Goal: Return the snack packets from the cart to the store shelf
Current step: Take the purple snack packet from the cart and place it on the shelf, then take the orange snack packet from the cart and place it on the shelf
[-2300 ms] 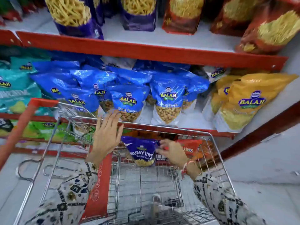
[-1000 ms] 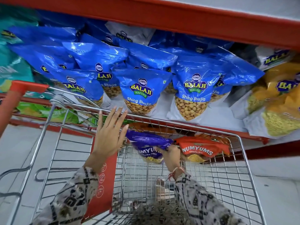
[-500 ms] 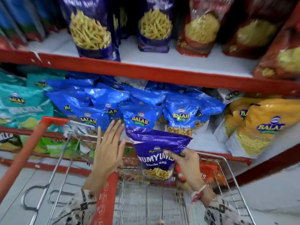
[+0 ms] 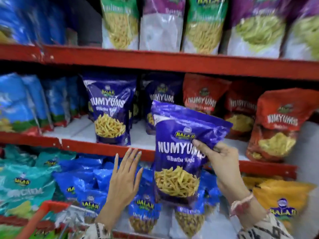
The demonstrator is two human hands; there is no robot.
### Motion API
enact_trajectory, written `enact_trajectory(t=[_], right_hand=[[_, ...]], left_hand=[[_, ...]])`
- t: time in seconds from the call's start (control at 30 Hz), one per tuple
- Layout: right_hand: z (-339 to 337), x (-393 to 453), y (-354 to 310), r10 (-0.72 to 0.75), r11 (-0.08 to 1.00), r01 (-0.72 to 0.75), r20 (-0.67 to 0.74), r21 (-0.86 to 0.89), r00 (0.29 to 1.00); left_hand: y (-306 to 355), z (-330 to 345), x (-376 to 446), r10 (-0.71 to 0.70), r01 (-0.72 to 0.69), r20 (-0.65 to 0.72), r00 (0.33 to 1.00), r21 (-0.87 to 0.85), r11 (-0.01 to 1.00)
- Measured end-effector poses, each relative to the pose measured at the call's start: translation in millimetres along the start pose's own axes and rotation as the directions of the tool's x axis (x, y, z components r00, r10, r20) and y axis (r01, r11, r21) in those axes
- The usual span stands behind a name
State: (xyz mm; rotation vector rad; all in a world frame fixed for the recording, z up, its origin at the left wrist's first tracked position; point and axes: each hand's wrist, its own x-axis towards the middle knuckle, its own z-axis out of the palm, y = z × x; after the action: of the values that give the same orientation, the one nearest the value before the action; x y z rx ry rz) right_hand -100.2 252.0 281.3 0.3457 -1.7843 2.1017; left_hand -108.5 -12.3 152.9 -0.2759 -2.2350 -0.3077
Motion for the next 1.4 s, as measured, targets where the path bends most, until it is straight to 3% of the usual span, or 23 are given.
enact_trajectory(t=[0.17,0.3,0.47,0.73,0.87,1.0,1.23,1.4], right_hand=[[19.5,66.9,-34.8,-0.055,0.997,0.057,-0.059,0.043,0.997],[34.7,117.8,-18.2,-0.055,0.998,0.057,-0.091,0.026,0.994],[61.9,138.1,4.6,-0.075,0.996,0.078,-0.064,0.042,0.995],[83.3,159.7,26.3,-0.035,0.991,0.017,-0.135,-0.132,0.990],[80.3,166.4,23.5,-0.025,0.980,0.019,-0.027,-0.197,0.999],[68.6,141.0,22.5,0.024,0.989,-0.024,-0.006,-0.147,1.000],[13.5,24.0,67.4,-0.080,0.971,0.053,-0.106,-0.235,0.991],[-37.1,-68.4,126.3,0.077,0.947,-0.108,-0.111,-0.303,0.991]], left_hand=[[-6.4,14.1,26.5,-0.010,0.007,0.041,0.999,0.075,0.997],[-13.8,25.3,28.7,-0.035,0.020,0.113,0.993,0.132,0.991],[-18.9,30.2,27.0,-0.020,0.005,0.100,0.995,0.147,0.989],[-21.1,30.5,25.3,0.007,-0.022,0.082,0.997,0.180,0.983],[-16.5,30.6,25.1,-0.031,0.015,0.091,0.995,0.172,0.985],[-7.9,28.4,17.5,-0.053,0.042,0.084,0.995,0.130,0.991],[21.0,30.9,-43.7,-0.026,0.018,0.141,0.990,0.060,0.998],[45.2,49.0,-107.9,0.003,-0.009,0.287,0.958,0.023,1.000]])
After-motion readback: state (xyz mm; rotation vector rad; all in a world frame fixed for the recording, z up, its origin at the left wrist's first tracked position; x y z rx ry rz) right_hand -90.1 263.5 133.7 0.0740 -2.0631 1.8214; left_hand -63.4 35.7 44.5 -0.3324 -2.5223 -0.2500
